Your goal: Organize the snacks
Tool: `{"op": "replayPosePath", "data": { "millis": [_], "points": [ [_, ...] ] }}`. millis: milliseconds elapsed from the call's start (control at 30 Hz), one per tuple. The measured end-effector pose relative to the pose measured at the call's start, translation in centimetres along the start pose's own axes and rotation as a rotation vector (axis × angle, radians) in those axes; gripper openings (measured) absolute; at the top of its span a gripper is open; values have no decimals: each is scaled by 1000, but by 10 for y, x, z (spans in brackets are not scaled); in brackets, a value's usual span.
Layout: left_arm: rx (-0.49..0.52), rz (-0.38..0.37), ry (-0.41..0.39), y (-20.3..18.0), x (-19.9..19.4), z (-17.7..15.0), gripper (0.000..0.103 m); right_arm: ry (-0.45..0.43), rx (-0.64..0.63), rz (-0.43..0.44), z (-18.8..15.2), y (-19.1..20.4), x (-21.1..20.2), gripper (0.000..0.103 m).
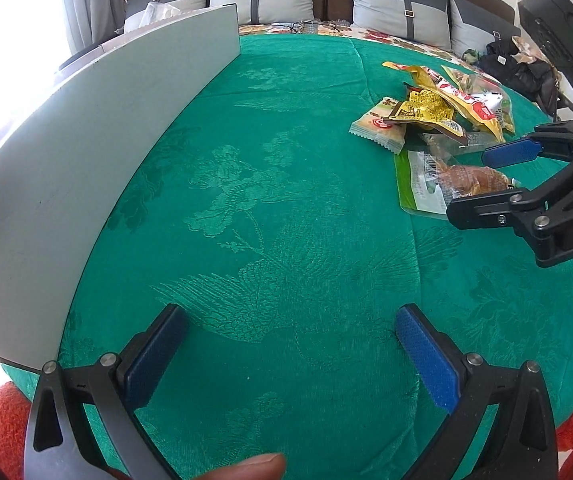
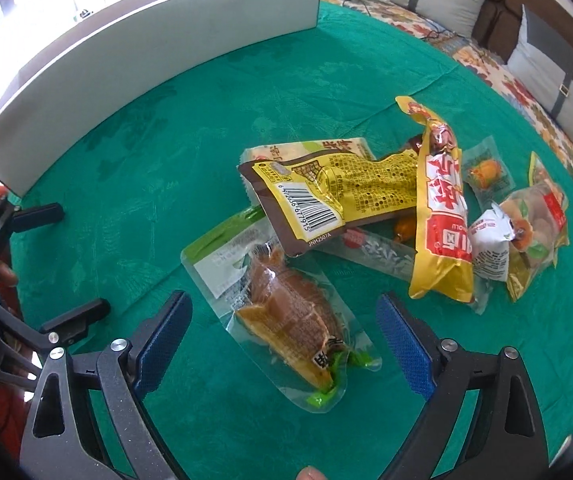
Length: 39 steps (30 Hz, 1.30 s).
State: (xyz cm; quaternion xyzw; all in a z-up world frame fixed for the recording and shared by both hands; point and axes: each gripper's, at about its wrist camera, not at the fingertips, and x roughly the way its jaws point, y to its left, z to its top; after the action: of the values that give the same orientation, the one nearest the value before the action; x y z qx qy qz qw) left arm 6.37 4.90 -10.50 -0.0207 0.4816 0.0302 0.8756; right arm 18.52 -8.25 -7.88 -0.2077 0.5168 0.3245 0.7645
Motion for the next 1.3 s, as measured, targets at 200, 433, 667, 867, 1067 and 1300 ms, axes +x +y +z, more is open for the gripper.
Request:
{"op": "replayPosePath", "data": {
  "millis": [200, 433, 667, 867, 1067, 1300],
  "points": [
    [2, -2, 3, 1, -1, 0, 103, 43, 11, 13, -20, 0, -9, 67],
    [2, -2, -8, 0, -1, 0, 103, 12, 231, -154, -102, -32, -42, 68],
    [16, -13, -42, 1, 0, 0, 103, -143, 556, -317, -169, -88, -66, 74],
    [33, -32, -2, 3, 0, 4, 103, -218, 576, -335, -164, -85, -50, 84],
    [-49, -96, 24, 24, 8, 63, 103, -253, 587, -356, -162, -84, -46, 87],
    [130, -90, 132, -4, 56, 132, 103, -253, 591, -355, -163, -83, -46, 89]
  ]
}}
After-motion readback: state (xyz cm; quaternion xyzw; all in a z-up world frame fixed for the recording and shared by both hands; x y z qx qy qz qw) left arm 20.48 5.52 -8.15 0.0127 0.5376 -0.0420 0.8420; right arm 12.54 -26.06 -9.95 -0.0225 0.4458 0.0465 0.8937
